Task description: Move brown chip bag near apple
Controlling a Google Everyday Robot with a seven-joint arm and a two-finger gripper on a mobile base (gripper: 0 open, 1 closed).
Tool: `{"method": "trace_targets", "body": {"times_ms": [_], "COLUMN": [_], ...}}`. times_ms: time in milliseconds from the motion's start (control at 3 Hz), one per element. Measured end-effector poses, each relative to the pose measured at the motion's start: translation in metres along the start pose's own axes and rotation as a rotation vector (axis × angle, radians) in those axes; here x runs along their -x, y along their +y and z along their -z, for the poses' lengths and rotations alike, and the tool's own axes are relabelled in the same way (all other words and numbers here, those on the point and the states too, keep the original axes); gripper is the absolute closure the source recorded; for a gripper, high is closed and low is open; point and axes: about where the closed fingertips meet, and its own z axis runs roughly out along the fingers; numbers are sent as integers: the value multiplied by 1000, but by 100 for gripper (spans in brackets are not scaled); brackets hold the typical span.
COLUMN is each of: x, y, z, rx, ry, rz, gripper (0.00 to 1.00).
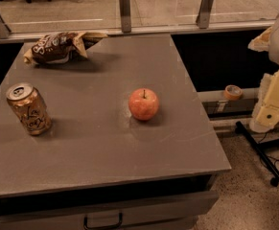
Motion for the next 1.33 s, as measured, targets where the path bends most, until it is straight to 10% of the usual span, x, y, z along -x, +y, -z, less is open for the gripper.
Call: {"method": "trace_targets", "body": {"times_ms": [667,1333], "x": [15,106], "y": [-6,-18], "z": [-1,-49], "rx": [-20,41], "ry": [-45,-420], "rz": [26,126], "gripper": [0,0]}}
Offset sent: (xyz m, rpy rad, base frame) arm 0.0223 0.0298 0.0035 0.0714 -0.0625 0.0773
